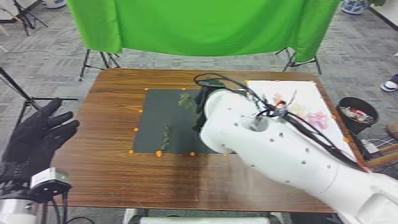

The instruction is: Arrange flowers

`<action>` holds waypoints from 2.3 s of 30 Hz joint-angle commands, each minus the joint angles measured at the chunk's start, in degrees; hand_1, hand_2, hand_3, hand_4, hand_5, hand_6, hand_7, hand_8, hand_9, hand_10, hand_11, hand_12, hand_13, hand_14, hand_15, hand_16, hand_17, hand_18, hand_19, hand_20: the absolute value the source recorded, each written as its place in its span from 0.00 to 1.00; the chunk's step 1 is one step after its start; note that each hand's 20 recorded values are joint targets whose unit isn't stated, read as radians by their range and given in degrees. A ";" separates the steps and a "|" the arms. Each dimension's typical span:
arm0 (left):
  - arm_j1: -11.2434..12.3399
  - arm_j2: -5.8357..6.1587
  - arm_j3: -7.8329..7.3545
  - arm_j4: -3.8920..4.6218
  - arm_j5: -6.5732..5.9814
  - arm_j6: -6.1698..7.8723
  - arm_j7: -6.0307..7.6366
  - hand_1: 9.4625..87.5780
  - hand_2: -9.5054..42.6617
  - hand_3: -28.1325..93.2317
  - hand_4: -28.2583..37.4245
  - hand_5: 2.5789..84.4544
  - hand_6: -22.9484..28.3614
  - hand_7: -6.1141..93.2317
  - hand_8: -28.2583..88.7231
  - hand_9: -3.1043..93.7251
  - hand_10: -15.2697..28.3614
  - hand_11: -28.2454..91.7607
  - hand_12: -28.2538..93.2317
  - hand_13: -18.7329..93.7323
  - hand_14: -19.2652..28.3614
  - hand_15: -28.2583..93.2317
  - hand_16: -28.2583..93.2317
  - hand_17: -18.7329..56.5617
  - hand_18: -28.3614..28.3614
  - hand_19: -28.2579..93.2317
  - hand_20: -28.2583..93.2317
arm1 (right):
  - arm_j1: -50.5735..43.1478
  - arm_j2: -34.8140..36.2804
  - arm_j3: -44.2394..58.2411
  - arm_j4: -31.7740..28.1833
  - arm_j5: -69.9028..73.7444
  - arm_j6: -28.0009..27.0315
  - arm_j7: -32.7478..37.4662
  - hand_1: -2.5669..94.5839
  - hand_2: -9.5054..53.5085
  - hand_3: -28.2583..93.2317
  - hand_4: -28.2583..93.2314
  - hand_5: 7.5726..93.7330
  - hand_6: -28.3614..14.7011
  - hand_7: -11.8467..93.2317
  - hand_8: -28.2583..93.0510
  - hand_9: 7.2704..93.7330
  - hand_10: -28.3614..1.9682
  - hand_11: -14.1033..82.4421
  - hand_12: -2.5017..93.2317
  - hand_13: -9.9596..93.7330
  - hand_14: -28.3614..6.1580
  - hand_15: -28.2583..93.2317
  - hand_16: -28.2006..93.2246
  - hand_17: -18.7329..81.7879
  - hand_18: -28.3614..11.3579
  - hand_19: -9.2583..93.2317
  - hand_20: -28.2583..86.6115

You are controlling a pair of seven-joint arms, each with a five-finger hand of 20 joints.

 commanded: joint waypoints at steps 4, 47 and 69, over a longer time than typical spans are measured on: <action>-2.80 -1.15 0.93 0.81 1.35 -1.97 -1.64 0.26 0.30 0.76 0.12 0.40 0.61 0.16 0.18 0.35 0.79 0.46 0.33 0.34 0.95 0.66 0.14 0.14 0.95 0.62 0.25 | -4.66 -1.04 -2.66 1.16 -0.78 -1.04 2.41 0.65 0.00 0.84 0.01 0.94 0.49 0.26 0.42 1.00 0.57 0.55 0.19 1.00 0.77 0.74 0.32 0.96 0.54 1.00 0.36; -5.20 -1.38 2.35 1.14 2.91 -2.90 -3.99 0.26 0.30 0.77 0.13 0.40 0.62 0.16 0.18 0.35 0.79 0.45 0.33 0.34 0.95 0.66 0.14 0.14 0.95 0.62 0.25 | -2.84 -1.34 -4.64 -0.09 1.88 2.46 2.86 0.42 0.05 0.77 0.08 0.84 0.45 0.30 0.17 1.00 0.46 0.46 0.20 1.00 0.71 0.67 0.32 0.96 0.59 1.00 0.19; -0.18 -1.93 2.28 -0.03 1.24 -0.70 0.29 0.27 0.30 0.76 0.13 0.40 0.62 0.15 0.18 0.35 0.78 0.45 0.33 0.34 0.95 0.67 0.14 0.16 0.97 0.66 0.26 | -0.53 10.43 1.84 -6.96 2.13 2.19 -4.94 0.34 0.12 0.77 0.08 0.62 0.39 0.28 0.17 0.82 0.31 0.47 0.21 0.93 0.57 0.70 0.37 0.84 0.45 1.00 0.34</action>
